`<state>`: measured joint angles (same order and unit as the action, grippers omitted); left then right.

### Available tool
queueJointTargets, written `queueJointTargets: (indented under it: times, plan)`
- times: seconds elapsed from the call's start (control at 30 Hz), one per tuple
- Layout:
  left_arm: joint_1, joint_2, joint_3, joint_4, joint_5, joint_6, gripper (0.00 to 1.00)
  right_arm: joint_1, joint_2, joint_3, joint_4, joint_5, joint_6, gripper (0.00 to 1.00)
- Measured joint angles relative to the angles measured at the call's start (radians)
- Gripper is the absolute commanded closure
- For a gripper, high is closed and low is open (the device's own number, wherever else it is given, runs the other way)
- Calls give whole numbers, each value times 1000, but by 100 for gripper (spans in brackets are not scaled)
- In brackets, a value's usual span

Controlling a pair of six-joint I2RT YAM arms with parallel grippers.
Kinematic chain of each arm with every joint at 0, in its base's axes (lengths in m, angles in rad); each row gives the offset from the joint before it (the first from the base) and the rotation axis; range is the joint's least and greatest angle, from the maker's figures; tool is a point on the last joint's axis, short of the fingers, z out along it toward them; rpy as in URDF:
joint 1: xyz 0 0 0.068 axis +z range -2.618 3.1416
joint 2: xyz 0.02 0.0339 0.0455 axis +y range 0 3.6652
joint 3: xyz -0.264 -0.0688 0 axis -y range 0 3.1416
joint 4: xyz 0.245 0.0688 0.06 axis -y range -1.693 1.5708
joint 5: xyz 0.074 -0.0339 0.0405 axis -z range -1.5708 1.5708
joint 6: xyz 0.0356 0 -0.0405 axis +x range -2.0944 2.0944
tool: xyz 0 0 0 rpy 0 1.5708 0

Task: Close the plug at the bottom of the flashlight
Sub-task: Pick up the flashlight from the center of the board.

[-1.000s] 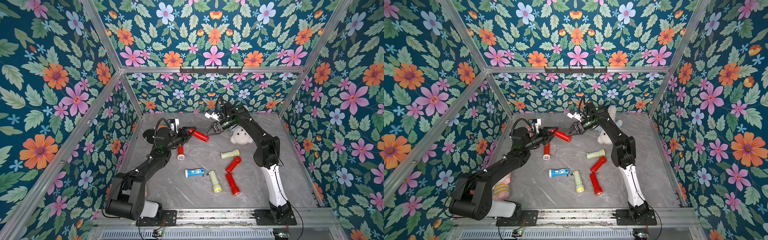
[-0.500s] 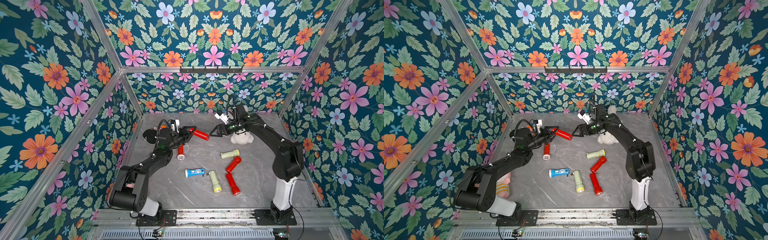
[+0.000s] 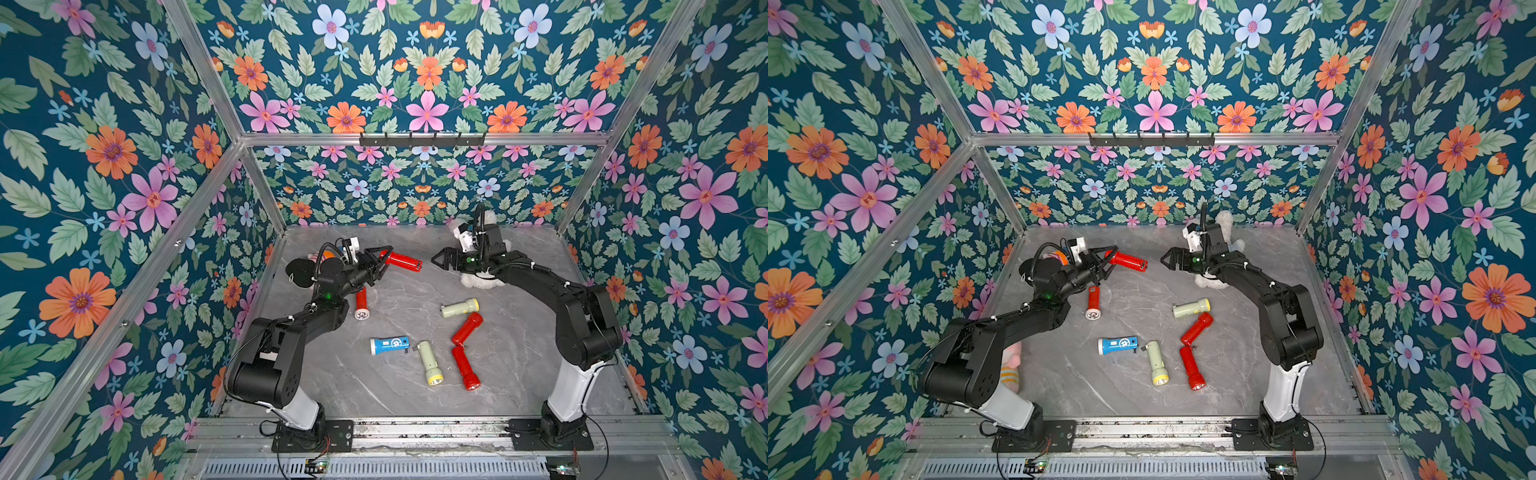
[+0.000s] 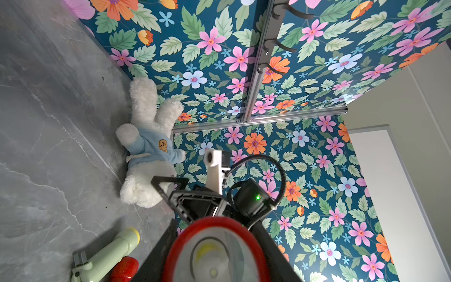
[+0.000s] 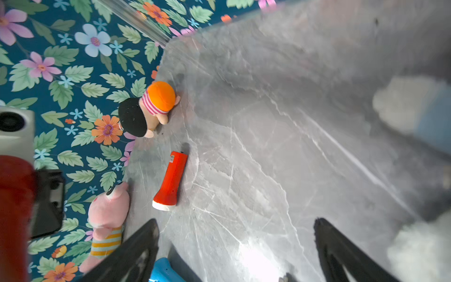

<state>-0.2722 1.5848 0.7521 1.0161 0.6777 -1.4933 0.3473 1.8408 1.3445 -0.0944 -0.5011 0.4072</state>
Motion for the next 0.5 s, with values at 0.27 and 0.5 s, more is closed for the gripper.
queueJointTargets:
  times: [0.27, 0.5]
  plan:
    - [2, 4, 18, 2, -12, -12, 85, 166, -229, -139, 181, 359, -116, 1]
    - [1, 29, 21, 13, -22, -49, 85, 30, -163, -216, 284, 240, 82, 2]
